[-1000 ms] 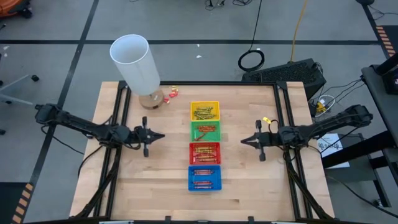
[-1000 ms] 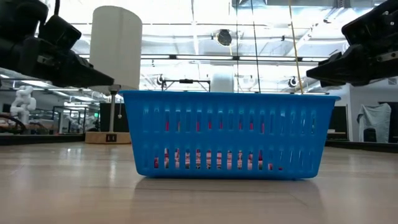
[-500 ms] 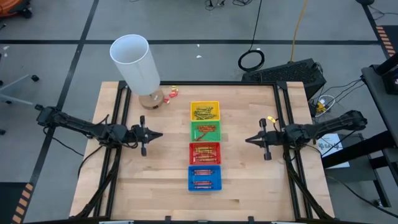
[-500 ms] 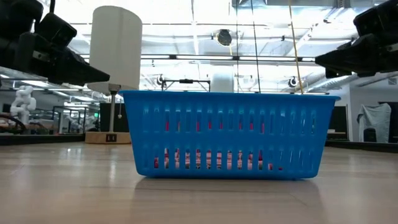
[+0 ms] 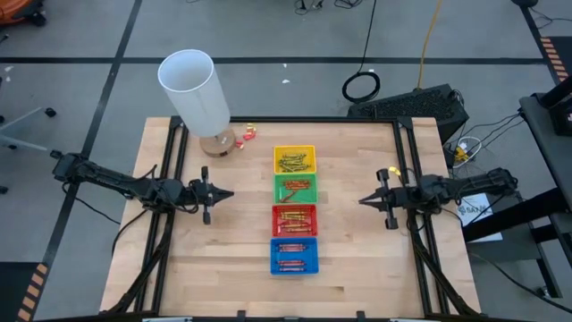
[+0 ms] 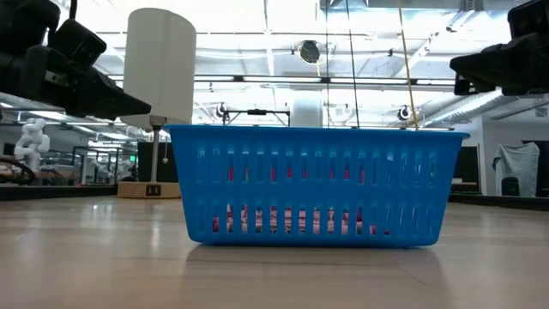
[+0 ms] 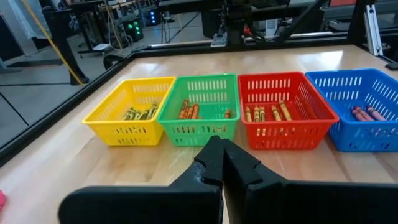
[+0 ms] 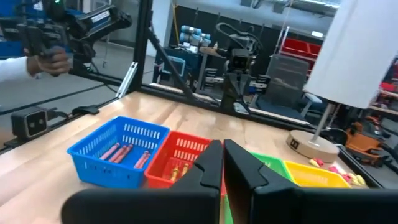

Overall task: Sort crayons
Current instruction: Return to Home Position

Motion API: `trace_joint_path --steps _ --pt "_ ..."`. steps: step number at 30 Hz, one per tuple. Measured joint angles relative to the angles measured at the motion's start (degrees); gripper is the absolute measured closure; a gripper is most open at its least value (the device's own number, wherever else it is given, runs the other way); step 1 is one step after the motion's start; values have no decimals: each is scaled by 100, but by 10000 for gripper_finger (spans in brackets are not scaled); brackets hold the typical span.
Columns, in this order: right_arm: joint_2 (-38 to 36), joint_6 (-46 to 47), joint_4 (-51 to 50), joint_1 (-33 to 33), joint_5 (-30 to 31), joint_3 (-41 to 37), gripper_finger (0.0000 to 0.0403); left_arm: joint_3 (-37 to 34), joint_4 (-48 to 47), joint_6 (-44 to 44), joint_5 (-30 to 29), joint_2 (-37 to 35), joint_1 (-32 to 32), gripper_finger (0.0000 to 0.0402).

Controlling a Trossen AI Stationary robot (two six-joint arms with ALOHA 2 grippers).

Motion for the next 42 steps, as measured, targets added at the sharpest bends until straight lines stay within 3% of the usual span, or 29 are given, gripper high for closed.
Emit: trace_joint_path --steps 6,12,20,42 --pt "-501 -34 -406 -174 -18 0 403 -1 2 2 0 0 0 402" --pt "-483 -56 -493 -333 -456 0 403 -2 27 10 0 -2 0 402" --pt "-481 50 -478 -349 -570 0 403 -4 -7 38 21 -144 0 402" --pt "-405 59 -493 -349 -444 0 403 -7 -733 629 270 -1425 1 402"
